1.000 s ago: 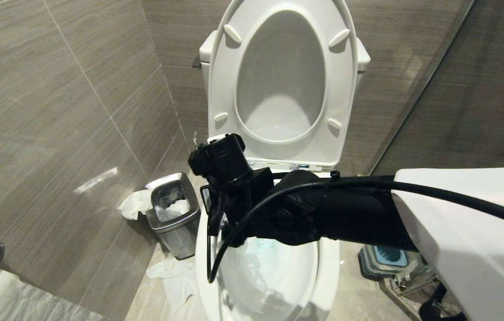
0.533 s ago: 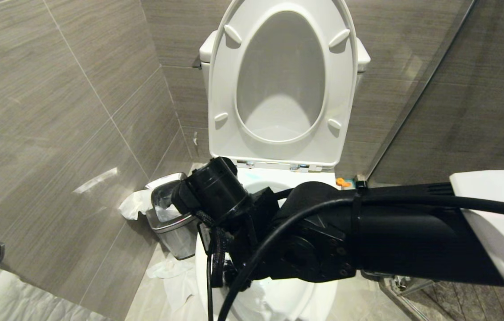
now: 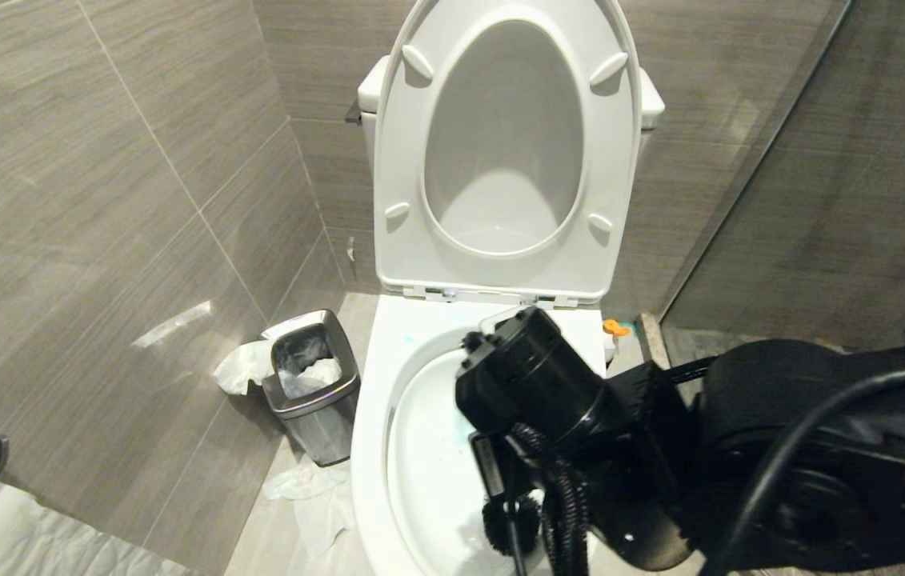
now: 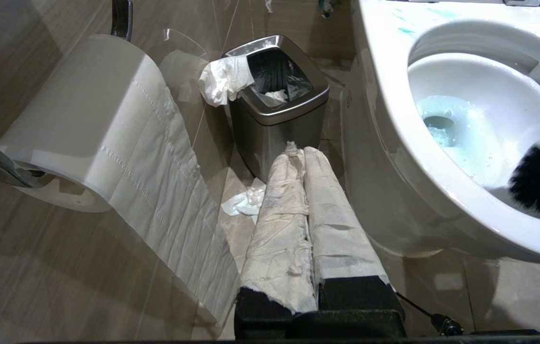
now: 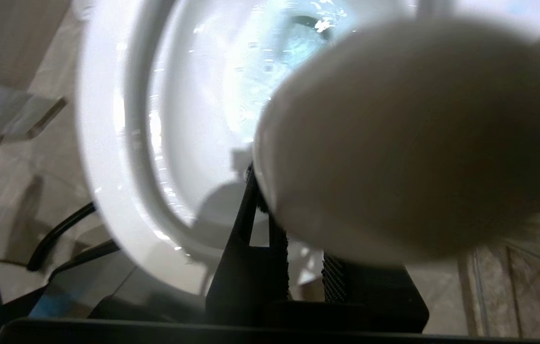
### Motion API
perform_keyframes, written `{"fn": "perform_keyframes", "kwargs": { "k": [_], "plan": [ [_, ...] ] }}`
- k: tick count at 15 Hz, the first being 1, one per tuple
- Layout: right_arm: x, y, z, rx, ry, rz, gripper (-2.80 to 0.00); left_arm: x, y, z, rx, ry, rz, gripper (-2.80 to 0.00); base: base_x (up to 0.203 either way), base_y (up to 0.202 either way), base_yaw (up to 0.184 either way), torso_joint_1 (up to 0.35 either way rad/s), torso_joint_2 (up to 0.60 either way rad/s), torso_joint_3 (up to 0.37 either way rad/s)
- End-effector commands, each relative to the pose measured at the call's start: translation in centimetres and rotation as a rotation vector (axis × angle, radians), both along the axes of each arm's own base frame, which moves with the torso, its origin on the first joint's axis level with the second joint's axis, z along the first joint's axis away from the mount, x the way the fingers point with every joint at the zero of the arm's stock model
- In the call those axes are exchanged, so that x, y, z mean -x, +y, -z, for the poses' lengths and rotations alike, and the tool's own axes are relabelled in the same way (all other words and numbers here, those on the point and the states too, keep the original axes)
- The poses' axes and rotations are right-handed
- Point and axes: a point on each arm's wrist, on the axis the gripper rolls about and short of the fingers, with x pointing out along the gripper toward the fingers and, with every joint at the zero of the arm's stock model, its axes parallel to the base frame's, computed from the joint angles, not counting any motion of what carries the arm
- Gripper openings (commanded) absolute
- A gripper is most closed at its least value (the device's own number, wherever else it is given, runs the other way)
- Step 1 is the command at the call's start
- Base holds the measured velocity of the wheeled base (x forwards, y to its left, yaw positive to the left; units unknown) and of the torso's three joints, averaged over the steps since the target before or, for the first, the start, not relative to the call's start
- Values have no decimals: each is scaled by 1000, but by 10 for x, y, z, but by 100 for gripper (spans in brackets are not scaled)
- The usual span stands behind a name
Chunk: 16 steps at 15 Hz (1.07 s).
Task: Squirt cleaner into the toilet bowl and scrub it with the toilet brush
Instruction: Scrub the toilet bowl
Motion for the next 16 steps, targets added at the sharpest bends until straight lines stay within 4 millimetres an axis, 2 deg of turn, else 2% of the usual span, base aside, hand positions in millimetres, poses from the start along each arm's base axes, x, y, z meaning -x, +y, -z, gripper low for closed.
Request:
{"fn": "perform_keyframes", "kwargs": {
  "k": [1, 4, 7, 9, 12, 16],
  "plan": [
    [-4, -38, -18, -26, -24, 77, -280, 0, 0, 0, 1, 1, 0, -280, 0, 0, 0, 0, 0, 0],
    [-29, -61, -19, -12, -34, 169, -280, 0, 0, 0, 1, 1, 0, -280, 0, 0, 0, 0, 0, 0],
    [-71, -64, -11, -8, -118, 205, -280, 0, 0, 1, 0, 3, 0, -280, 0, 0, 0, 0, 0, 0],
    [-98, -56, -6, -14, -166, 211, -280, 0, 0, 0, 0, 3, 0, -280, 0, 0, 0, 0, 0, 0],
    [-126, -35, -3, -44, -206, 216, -280, 0, 0, 0, 0, 2, 0, -280, 0, 0, 0, 0, 0, 0],
    [-148, -2, -9, -96, -259, 190, -280, 0, 0, 0, 0, 2, 0, -280, 0, 0, 0, 0, 0, 0]
  ]
}}
